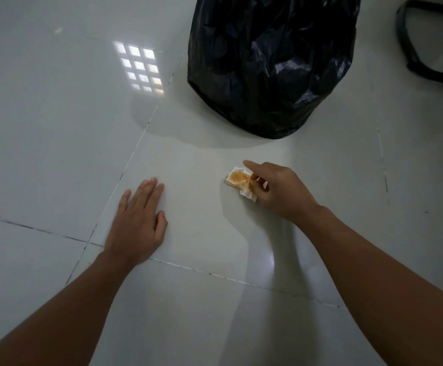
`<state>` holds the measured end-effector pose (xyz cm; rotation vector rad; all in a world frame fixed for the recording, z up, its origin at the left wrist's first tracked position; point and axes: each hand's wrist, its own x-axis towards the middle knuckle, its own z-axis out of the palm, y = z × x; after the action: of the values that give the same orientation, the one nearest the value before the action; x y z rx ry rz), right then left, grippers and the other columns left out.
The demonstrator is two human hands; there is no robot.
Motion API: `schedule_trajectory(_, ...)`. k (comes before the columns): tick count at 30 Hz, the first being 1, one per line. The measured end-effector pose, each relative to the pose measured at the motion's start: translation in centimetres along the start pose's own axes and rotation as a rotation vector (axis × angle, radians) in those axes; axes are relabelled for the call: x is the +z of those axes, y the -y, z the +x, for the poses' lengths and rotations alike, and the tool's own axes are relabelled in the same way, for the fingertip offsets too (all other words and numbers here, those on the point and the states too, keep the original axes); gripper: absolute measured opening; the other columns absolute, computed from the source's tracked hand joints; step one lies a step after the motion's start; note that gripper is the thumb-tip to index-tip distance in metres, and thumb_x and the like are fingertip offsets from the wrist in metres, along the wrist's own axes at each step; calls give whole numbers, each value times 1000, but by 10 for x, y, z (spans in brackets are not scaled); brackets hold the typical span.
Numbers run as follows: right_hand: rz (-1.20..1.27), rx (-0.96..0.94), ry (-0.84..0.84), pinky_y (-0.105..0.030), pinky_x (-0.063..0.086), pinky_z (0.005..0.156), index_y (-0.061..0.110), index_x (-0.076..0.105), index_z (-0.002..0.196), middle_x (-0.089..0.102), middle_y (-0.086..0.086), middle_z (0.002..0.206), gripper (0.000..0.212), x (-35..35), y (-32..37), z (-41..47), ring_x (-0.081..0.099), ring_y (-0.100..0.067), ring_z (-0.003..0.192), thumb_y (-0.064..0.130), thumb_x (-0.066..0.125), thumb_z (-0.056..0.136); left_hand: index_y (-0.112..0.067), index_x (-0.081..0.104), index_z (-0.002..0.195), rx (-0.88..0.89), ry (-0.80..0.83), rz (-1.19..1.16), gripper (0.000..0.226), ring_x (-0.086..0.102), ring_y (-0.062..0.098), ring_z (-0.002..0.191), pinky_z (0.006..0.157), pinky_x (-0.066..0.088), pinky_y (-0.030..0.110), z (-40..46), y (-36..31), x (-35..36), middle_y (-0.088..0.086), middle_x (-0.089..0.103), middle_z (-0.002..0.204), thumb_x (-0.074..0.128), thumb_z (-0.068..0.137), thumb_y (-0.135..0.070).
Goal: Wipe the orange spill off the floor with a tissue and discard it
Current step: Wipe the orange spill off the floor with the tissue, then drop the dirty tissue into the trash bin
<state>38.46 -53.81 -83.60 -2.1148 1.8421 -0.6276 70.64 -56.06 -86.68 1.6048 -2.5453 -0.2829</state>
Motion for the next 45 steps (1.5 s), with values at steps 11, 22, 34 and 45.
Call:
schedule_trajectory(11, -23, 7, 409, -33, 42, 93, 30, 58, 135, 49, 4, 127, 43, 1, 1, 29, 40, -18, 113, 23, 61, 92, -5, 38, 151, -6, 3, -10, 68, 30, 27, 151, 124, 20, 53, 0, 0, 1, 12, 34, 161, 27, 90, -32)
schedule_trajectory(22, -176, 11, 465, -36, 51, 69, 15, 63, 95, 51, -1, 99, 7, -10, 15, 31, 56, -22, 81, 16, 62, 88, -4, 43, 147, -18, 14, -8, 66, 36, 29, 148, 121, 26, 54, 0, -2, -5, 14, 39, 158, 32, 88, -31)
schedule_trajectory(34, -67, 75, 321, -26, 42, 55, 21, 66, 92, 61, 5, 77, 9, -138, 40, 117, 59, -19, 70, 19, 67, 83, -11, 49, 139, 130, -39, -64, 48, 54, 27, 121, 100, 44, 41, 103, -72, -98, 7, 49, 141, 54, 94, -24)
schedule_trajectory(45, 212, 211, -151, -12, 38, 42, 25, 70, 78, 66, 0, 66, 16, -217, 29, 163, 55, -9, 54, 9, 71, 79, -9, 47, 139, 324, -262, -20, 46, 50, 28, 125, 106, 42, 44, 247, -143, -235, 9, 49, 139, 46, 98, -30)
